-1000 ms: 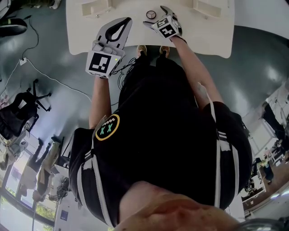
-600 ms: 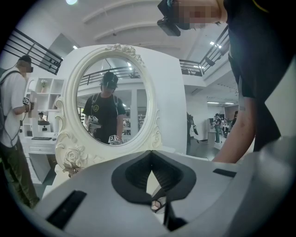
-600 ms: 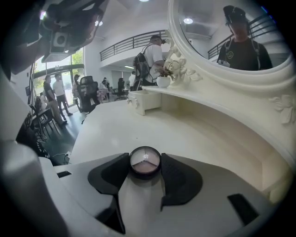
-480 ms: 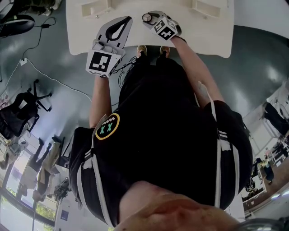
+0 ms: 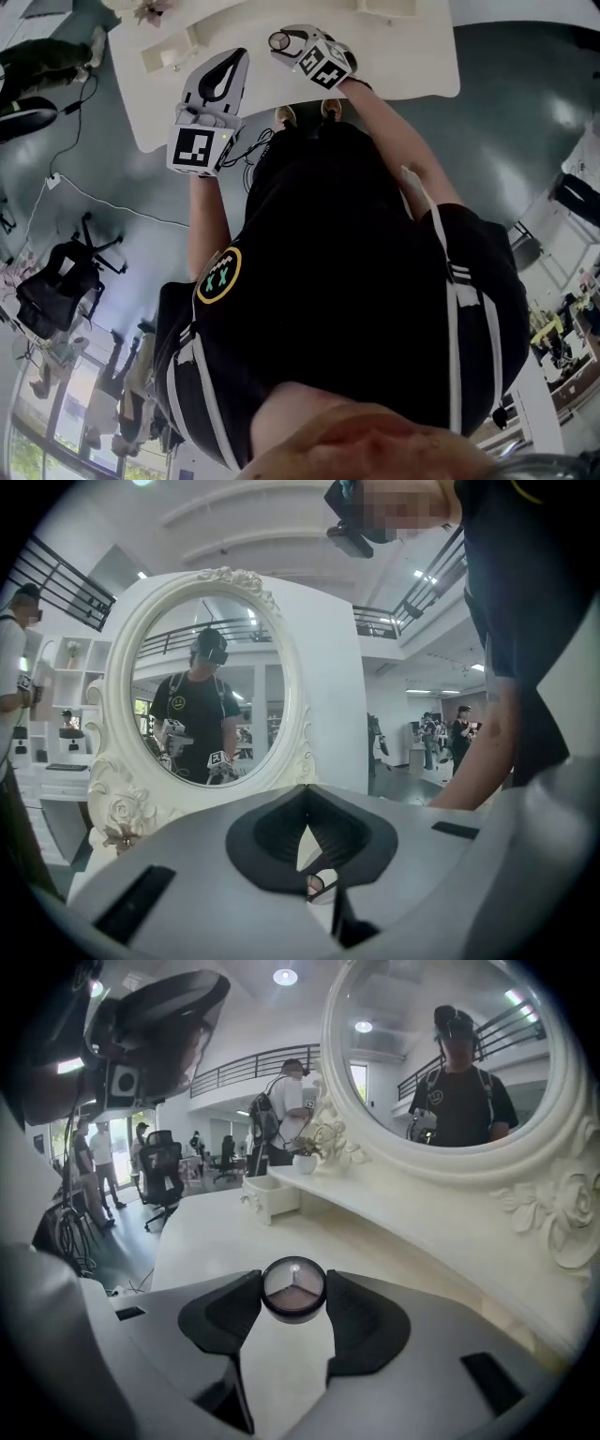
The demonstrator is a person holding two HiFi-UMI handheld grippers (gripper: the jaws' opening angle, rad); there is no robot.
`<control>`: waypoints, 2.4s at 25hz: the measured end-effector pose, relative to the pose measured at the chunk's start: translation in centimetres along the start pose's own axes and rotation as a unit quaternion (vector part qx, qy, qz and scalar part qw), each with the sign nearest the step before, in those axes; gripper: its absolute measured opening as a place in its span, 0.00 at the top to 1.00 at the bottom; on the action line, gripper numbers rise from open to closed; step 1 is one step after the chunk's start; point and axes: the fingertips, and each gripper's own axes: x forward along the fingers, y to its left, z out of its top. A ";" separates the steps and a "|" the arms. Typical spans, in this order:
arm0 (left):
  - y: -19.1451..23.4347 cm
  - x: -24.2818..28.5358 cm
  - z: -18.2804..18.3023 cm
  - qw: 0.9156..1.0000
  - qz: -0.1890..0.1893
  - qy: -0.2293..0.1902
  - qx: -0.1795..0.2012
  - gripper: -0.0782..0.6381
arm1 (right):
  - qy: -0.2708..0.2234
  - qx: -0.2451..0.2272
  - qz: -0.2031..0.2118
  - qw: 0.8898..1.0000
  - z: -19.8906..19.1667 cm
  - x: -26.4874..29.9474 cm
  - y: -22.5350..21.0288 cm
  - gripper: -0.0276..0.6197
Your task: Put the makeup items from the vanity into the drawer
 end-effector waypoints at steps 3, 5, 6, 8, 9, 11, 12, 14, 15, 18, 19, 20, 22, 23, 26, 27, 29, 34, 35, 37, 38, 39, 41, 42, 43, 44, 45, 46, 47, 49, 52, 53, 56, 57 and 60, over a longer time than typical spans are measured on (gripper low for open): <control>-0.9 1.8 0.9 1.000 -0.016 -0.006 0.006 0.87 | -0.010 0.002 -0.025 1.000 0.3 -3.3 -2.3 0.59; -1.7 2.8 1.7 0.999 -0.029 -0.013 0.008 0.87 | -0.010 0.006 -0.043 0.999 0.2 -5.9 -4.0 0.59; -2.1 3.3 2.0 0.999 -0.036 -0.016 0.009 0.87 | -0.008 0.010 -0.054 0.998 -0.1 -7.1 -5.0 0.59; -2.6 4.1 2.3 0.999 -0.049 -0.019 0.013 0.87 | -0.005 0.021 -0.078 0.997 -1.1 -9.2 -7.1 0.59; -2.9 4.5 2.5 0.998 -0.054 -0.022 0.014 0.87 | -0.004 0.029 -0.091 0.995 -1.6 -10.2 -8.1 0.59; -3.6 5.0 2.9 0.997 -0.068 -0.026 0.015 0.87 | 0.000 0.047 -0.116 0.992 -2.7 -12.4 -10.0 0.59; -3.8 5.2 3.0 0.997 -0.073 -0.026 0.016 0.87 | 0.003 0.052 -0.129 0.990 -3.3 -13.4 -11.1 0.59; -3.8 5.5 3.1 0.997 -0.075 -0.027 0.017 0.87 | 0.014 0.062 -0.155 0.986 -4.8 -15.3 -13.6 0.59; -3.8 5.6 3.2 0.997 -0.076 -0.028 0.017 0.87 | 0.021 0.067 -0.169 0.983 -5.7 -16.2 -15.0 0.59; -3.7 5.6 3.2 0.996 -0.080 -0.027 0.021 0.87 | 0.051 0.096 -0.212 0.971 -9.5 -18.2 -19.6 0.59; -3.6 5.4 3.1 0.996 -0.078 -0.026 0.021 0.87 | 0.061 0.105 -0.221 0.968 -10.7 -18.6 -20.8 0.59; -3.4 5.3 2.9 0.997 -0.075 -0.025 0.019 0.87 | 0.069 0.111 -0.225 0.966 -11.5 -18.8 -21.6 0.59; -3.1 4.9 2.7 0.997 -0.067 -0.022 0.016 0.87 | 0.078 0.116 -0.223 0.965 -12.3 -18.6 -22.2 0.59; -3.0 4.7 2.7 0.998 -0.064 -0.021 0.018 0.87 | 0.080 0.117 -0.221 0.965 -12.4 -18.5 -22.3 0.59; -2.6 4.2 2.6 0.998 -0.054 -0.014 0.021 0.87 | 0.083 0.120 -0.217 0.965 -12.7 -17.8 -22.5 0.59; -2.6 4.1 2.5 0.998 -0.051 -0.013 0.020 0.87 | 0.083 0.123 -0.217 0.965 -12.7 -17.6 -22.5 0.59; -2.5 3.8 2.4 0.999 -0.045 -0.011 0.017 0.87 | 0.082 0.133 -0.215 0.964 -12.6 -17.3 -22.5 0.59; -2.2 3.7 2.5 0.999 -0.039 -0.011 0.016 0.87 | 0.080 0.148 -0.209 0.963 -13.1 -16.6 -23.0 0.59; -2.2 3.8 2.5 0.999 -0.040 -0.011 0.016 0.87 | 0.080 0.151 -0.209 0.963 -13.2 -16.6 -23.0 0.59; -2.2 3.8 2.3 0.999 -0.041 -0.010 0.016 0.87 | 0.078 0.158 -0.209 0.962 -13.4 -16.6 -23.0 0.59; -2.2 3.8 2.3 0.999 -0.041 -0.009 0.016 0.87 | 0.078 0.162 -0.209 0.961 -13.4 -16.6 -23.0 0.59; -2.2 3.9 2.4 0.999 -0.040 -0.009 0.016 0.87 | 0.077 0.165 -0.210 0.961 -13.4 -16.7 -23.0 0.59; -2.4 4.0 2.6 0.999 -0.041 -0.010 0.015 0.87 | 0.076 0.170 -0.211 0.959 -13.5 -16.9 -23.1 0.58; -2.5 4.1 2.7 0.999 -0.042 -0.011 0.015 0.87 | 0.076 0.171 -0.212 0.959 -13.5 -17.0 -23.2 0.57; -2.6 4.1 2.7 0.999 -0.043 -0.012 0.014 0.87 | 0.074 0.172 -0.211 0.959 -13.5 -17.0 -23.2 0.55; -2.6 4.2 2.6 0.999 -0.045 -0.013 0.013 0.87 | 0.073 0.172 -0.211 0.959 -13.5 -17.0 -23.2 0.54; -2.6 4.2 2.5 0.999 -0.045 -0.013 0.013 0.87 | 0.072 0.172 -0.210 0.960 -13.5 -17.0 -23.2 0.53; -2.6 4.3 2.4 0.999 -0.045 -0.013 0.014 0.87 | 0.072 0.171 -0.210 0.960 -13.5 -17.0 -23.2 0.52; -2.6 4.3 2.3 0.999 -0.044 -0.013 0.014 0.87 | 0.073 0.170 -0.210 0.960 -13.6 -17.0 -23.2 0.51; -2.6 4.4 2.4 0.999 -0.043 -0.012 0.016 0.87 | 0.074 0.169 -0.210 0.960 -13.7 -17.2 -23.1 0.50; -2.8 4.7 2.7 0.999 -0.046 -0.013 0.020 0.87 | 0.059 0.164 -0.214 0.961 -12.7 -17.9 -23.0 0.50; -2.8 4.7 2.8 0.999 -0.046 -0.014 0.022 0.87 | 0.049 0.161 -0.216 0.962 -12.0 -18.2 -22.9 0.50; -2.8 4.8 3.4 0.999 -0.039 -0.017 0.026 0.87 | 0.007 0.142 -0.218 0.966 -8.6 -19.5 -21.9 0.51; -2.8 4.8 3.6 0.999 -0.035 -0.017 0.028 0.87 | -0.009 0.133 -0.216 0.967 -7.1 -20.0 -21.2 0.51; -2.6 4.6 4.1 0.999 -0.027 -0.019 0.034 0.87 | -0.058 0.105 -0.201 0.972 -2.8 -20.7 -18.5 0.52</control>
